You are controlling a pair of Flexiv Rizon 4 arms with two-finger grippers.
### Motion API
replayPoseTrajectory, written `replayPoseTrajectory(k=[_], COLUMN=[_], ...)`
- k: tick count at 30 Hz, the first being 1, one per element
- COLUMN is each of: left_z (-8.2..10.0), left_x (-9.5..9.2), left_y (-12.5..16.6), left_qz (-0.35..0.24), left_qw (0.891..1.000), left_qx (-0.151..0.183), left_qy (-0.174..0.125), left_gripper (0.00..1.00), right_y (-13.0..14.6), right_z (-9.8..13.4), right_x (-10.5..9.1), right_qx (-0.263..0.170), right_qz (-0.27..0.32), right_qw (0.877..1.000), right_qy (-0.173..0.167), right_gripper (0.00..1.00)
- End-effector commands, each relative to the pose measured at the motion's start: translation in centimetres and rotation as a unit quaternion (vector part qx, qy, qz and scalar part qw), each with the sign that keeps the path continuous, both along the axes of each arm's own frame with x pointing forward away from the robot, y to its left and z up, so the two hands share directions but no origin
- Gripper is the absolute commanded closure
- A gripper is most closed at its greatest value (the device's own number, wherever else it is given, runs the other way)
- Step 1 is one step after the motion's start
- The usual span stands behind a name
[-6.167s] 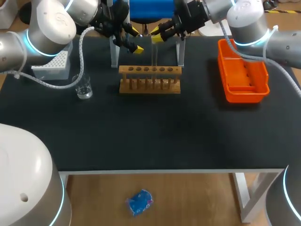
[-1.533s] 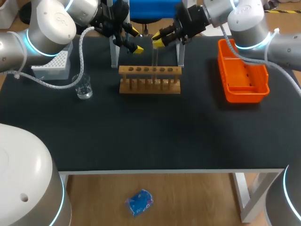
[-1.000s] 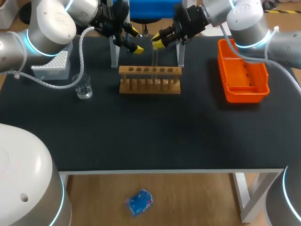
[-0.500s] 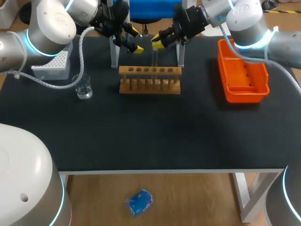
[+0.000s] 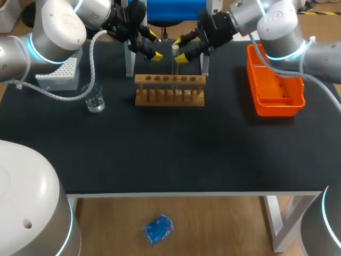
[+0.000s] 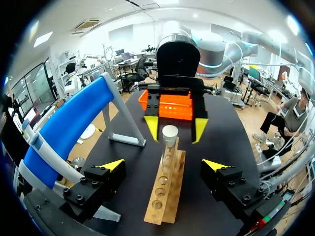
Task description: Invert the test tube, pick up the pipette, mount the tip to pipette, aspirate from beaker and dispense into the tube, eject the tip, return the pipette, and cap with the stopper.
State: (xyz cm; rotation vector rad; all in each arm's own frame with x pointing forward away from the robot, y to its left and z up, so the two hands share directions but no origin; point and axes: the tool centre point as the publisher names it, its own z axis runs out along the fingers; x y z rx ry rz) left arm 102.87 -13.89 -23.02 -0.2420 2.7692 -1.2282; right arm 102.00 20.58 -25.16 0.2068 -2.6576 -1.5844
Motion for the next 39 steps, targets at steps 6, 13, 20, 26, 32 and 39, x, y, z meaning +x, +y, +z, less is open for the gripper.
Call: replayPoseTrajectory(k=[6, 13, 20, 26, 32, 39], left_z=[-0.1, -0.1, -0.1, -0.1, -0.1, -0.1], left_x=[0.1, 0.1, 0.1, 0.1, 0.1, 0.1], left_y=[0.0, 0.0, 0.0, 0.0, 0.0, 0.0], left_qz=[-0.001, -0.001, -0.001, -0.001, -0.001, -0.001], left_qw=[1.0, 1.0, 1.0, 1.0, 1.0, 1.0], left_qx=[-0.001, -0.001, -0.001, -0.001, -0.001, -0.001], left_qy=[0.0, 0.0, 0.0, 0.0, 0.0, 0.0], left_gripper=[0.0, 0.0, 0.0, 0.0, 0.0, 0.0], right_y=[-0.2, 0.1, 0.1, 0.2, 0.4, 0.7], right_z=[1.9, 3.3, 3.8, 3.5, 3.4, 3.5], right_x=[-0.6, -0.7, -0.9, -1.0, -0.9, -0.8], right_qx=[0.021, 0.056, 0.098, 0.144, 0.171, 0.201], right_qz=[-0.002, 0.001, 0.003, -0.001, 0.004, 0.013], right_qw=[1.0, 0.998, 0.995, 0.989, 0.984, 0.978], right_qy=[-0.013, -0.013, 0.006, 0.033, 0.043, 0.051], right_gripper=[0.05, 1.0, 1.0, 1.0, 1.0, 1.0])
